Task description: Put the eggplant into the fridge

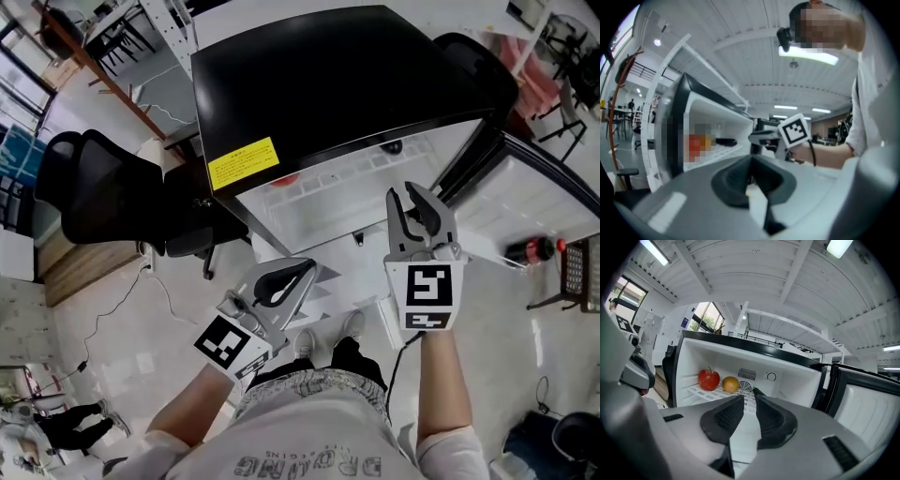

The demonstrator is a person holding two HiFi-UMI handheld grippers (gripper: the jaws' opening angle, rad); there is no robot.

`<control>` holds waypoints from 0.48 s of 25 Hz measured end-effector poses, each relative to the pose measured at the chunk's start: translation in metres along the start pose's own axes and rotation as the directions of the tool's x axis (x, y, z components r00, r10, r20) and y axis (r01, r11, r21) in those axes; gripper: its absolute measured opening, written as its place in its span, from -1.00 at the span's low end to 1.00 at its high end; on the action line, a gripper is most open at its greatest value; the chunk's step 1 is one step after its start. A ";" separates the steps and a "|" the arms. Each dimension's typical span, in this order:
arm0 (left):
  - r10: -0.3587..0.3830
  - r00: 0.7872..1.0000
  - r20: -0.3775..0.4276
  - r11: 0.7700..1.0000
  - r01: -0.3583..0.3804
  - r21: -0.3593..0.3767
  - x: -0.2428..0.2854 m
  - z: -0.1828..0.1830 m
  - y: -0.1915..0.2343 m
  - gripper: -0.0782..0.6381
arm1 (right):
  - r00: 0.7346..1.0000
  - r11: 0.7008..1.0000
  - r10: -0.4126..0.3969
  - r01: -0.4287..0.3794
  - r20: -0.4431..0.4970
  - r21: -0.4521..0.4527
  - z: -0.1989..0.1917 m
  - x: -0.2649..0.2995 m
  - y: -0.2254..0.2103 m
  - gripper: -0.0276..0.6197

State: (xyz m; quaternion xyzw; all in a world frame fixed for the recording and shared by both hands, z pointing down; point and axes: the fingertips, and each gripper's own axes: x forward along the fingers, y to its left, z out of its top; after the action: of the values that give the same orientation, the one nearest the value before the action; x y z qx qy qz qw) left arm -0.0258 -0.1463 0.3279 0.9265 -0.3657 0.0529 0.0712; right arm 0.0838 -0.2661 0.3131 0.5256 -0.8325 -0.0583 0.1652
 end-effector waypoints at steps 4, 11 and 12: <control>-0.011 1.000 0.017 1.000 0.011 0.007 -0.013 0.004 0.000 -0.76 | 1.000 1.000 -0.028 0.028 0.005 -0.008 0.003 -0.015 0.009 -0.78; -0.035 0.999 0.042 0.999 0.034 0.012 -0.033 0.009 0.003 -0.76 | 0.999 0.999 -0.051 0.051 -0.012 -0.014 0.004 -0.037 0.030 -0.82; -0.038 0.998 0.044 0.999 0.038 0.012 -0.036 0.009 0.003 -0.76 | 0.998 0.998 -0.054 0.053 -0.014 -0.015 0.005 -0.039 0.034 -0.83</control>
State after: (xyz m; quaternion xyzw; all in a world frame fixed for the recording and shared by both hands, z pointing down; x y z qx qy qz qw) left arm -0.0535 -0.1261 0.3136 0.9346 -0.3493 0.0332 0.0587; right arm 0.0688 -0.2163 0.3095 0.5468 -0.8165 -0.0650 0.1733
